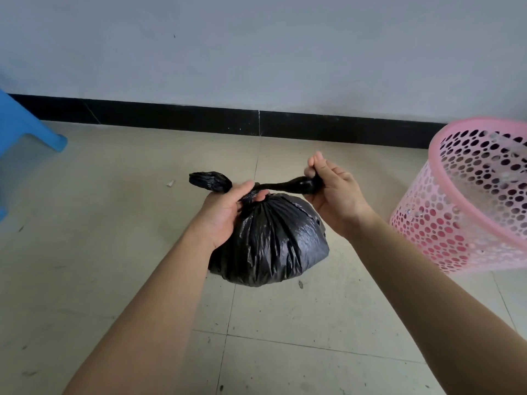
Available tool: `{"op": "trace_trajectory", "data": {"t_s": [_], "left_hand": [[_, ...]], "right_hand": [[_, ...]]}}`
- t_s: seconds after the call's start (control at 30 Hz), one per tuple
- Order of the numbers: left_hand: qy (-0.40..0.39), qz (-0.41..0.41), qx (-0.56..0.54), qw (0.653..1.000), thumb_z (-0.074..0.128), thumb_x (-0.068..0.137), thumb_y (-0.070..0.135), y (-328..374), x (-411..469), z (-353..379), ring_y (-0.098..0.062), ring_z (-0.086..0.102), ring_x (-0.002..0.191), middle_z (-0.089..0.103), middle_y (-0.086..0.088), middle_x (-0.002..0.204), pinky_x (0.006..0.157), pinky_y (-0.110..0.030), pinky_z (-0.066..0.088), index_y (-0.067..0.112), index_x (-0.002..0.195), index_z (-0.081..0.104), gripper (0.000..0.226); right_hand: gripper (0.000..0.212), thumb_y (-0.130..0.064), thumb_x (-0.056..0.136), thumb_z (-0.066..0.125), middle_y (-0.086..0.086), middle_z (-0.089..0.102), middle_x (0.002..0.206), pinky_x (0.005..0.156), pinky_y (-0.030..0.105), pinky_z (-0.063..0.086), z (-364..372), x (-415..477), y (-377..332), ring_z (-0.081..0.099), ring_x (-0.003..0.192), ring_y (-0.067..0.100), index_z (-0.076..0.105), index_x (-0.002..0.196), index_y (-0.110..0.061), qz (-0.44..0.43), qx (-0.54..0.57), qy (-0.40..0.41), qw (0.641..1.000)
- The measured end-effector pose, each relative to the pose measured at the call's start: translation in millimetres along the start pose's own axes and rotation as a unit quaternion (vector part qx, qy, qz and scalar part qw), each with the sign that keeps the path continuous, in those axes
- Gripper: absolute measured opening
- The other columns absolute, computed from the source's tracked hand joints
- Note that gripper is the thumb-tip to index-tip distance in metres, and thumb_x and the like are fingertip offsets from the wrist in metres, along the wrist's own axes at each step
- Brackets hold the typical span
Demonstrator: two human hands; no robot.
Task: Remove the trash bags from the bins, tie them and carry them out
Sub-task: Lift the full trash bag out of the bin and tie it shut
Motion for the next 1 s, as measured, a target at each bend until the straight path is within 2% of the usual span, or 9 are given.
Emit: {"op": "trace_trajectory", "data": {"t_s": [0.13,0.23,0.33,0.53,0.67,0.73,0.87,0.93,1.0], "left_hand": [[0.029,0.041,0.008,0.999,0.077,0.074,0.002,0,1,-11,-0.024,0.07,0.091,0.06,-0.011,0.089,0.084,-0.037,0.058,0.024,0.063,0.031,0.052],[0.006,0.043,0.023,0.999,0.075,0.075,-0.004,-2,0,-10,-0.026,0.069,0.09,0.062,-0.008,0.086,0.088,-0.042,0.055,0.024,0.062,0.029,0.056],[-0.001,0.047,0.037,0.998,0.072,0.075,-0.006,6,-1,-6,-0.026,0.07,0.091,0.068,-0.011,0.091,0.083,-0.04,0.056,0.022,0.063,0.028,0.053],[0.063,0.09,0.089,0.99,0.069,0.079,-0.015,14,0,-8,-0.022,0.071,0.089,0.067,-0.009,0.081,0.085,-0.037,0.054,0.02,0.061,0.031,0.054],[-0.018,0.061,0.251,0.966,0.071,0.08,-0.011,23,-5,5,-0.023,0.072,0.099,0.069,-0.007,0.079,0.091,-0.034,0.055,0.018,0.063,0.032,0.051],[-0.067,0.042,0.304,0.949,0.071,0.08,-0.012,27,-9,16,-0.023,0.072,0.101,0.07,-0.008,0.079,0.09,-0.028,0.055,0.016,0.064,0.032,0.051],[-0.12,0.036,0.358,0.925,0.074,0.077,-0.012,30,-16,38,-0.027,0.072,0.098,0.06,-0.017,0.081,0.094,-0.036,0.055,0.017,0.063,0.035,0.051],[-0.13,0.031,0.385,0.913,0.076,0.076,-0.01,26,-18,43,-0.028,0.073,0.098,0.058,-0.022,0.087,0.096,-0.039,0.054,0.017,0.062,0.037,0.05],[-0.125,0.03,0.402,0.907,0.077,0.076,-0.01,25,-18,43,-0.029,0.073,0.099,0.056,-0.019,0.084,0.097,-0.039,0.054,0.017,0.06,0.038,0.05]], "right_hand": [[0.029,-0.028,0.107,0.039,-0.008,0.036,0.056,0.049,0.019,0.029,-12,4,22,0.033,0.048,0.007,0.054,0.086,-0.015,0.043,-0.135,0.009,0.99],[0.031,-0.034,0.106,0.043,-0.009,0.047,0.058,0.052,0.02,0.036,-16,3,34,0.042,0.05,0.007,0.059,0.088,-0.015,0.078,-0.353,-0.022,0.932],[0.033,-0.039,0.104,0.045,-0.003,0.058,0.068,0.055,0.023,0.042,-20,-3,44,0.05,0.055,0.009,0.062,0.087,-0.016,0.118,-0.487,-0.061,0.863],[0.034,-0.045,0.103,0.046,0.009,0.072,0.095,0.072,0.035,0.057,-22,-4,52,0.07,0.085,0.031,0.066,0.096,-0.02,0.133,-0.545,-0.076,0.825],[0.024,-0.038,0.099,0.055,0.004,0.066,0.101,0.081,0.035,0.054,-33,4,25,0.065,0.092,0.023,0.064,0.107,-0.018,0.049,-0.657,-0.037,0.751],[0.024,-0.032,0.095,0.062,0.0,0.059,0.118,0.091,0.033,0.053,-36,7,10,0.061,0.103,0.016,0.059,0.117,-0.024,-0.003,-0.64,-0.014,0.768],[0.058,-0.011,0.088,0.065,-0.004,0.042,0.145,0.115,0.037,0.036,-13,3,15,0.04,0.132,0.013,0.049,0.139,-0.034,0.019,-0.561,-0.092,0.823],[0.064,0.0,0.087,0.059,-0.009,0.042,0.142,0.107,0.02,0.036,3,-5,30,0.041,0.125,0.008,0.047,0.142,-0.031,0.071,-0.544,-0.162,0.82],[0.044,-0.003,0.093,0.057,-0.017,0.054,0.118,0.09,0.012,0.046,6,-12,44,0.054,0.101,0.0,0.054,0.13,-0.027,0.103,-0.561,-0.192,0.799]]}}
Point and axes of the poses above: each hand's wrist, its own x-axis towards the middle knuckle, its own z-axis out of the palm, y = z × x, the point moved 9 cm from there along x, towards the middle knuckle
